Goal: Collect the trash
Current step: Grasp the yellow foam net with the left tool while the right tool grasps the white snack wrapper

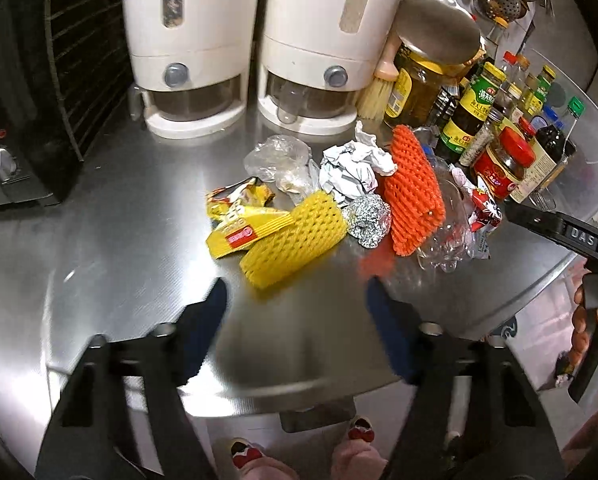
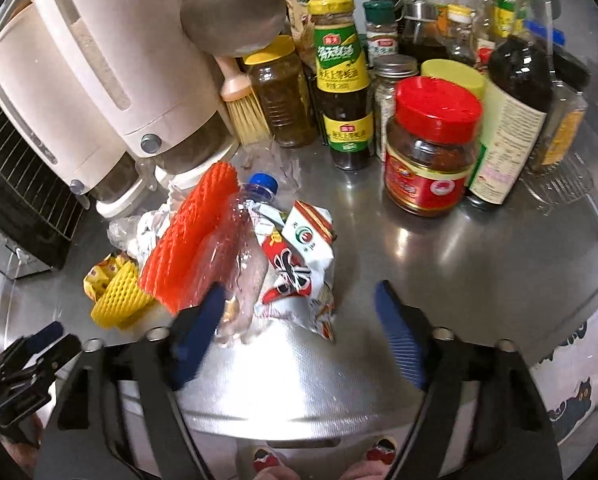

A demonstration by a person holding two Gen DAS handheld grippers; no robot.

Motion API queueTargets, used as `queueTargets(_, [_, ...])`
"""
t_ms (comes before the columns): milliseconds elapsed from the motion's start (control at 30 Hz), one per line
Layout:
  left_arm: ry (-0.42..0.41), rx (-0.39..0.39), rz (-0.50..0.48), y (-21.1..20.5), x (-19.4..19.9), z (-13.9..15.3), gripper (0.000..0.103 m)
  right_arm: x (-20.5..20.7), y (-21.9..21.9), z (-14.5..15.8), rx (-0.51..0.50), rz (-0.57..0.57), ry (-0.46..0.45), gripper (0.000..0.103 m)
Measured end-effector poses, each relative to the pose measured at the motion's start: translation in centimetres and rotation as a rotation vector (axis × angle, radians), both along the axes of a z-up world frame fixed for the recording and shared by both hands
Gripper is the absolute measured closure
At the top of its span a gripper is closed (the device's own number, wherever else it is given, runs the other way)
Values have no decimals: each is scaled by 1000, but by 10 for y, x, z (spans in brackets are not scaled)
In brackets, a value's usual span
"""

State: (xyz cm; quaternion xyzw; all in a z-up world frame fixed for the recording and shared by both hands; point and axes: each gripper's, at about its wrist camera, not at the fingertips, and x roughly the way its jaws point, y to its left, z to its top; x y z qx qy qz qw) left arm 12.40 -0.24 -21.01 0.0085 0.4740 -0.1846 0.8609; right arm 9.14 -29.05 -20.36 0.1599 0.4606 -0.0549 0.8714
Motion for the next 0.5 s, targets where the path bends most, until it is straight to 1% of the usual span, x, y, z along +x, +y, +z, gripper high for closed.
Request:
queueTargets(33, [5,7,-16,-2,4,-3,50,4,0,-2,3,0,4,33])
queueTargets(133, [19,24,-69,-12,13,-10,59,12,-1,-7,7,-9,12,33])
queueTargets(300, [43,65,-96,-24,26,-26,59,24,-4,-14,9,-25,31,35])
queueTargets(500, [70,100,-84,-27,45,-44,59,37,-10,-27,16,-52,62,36])
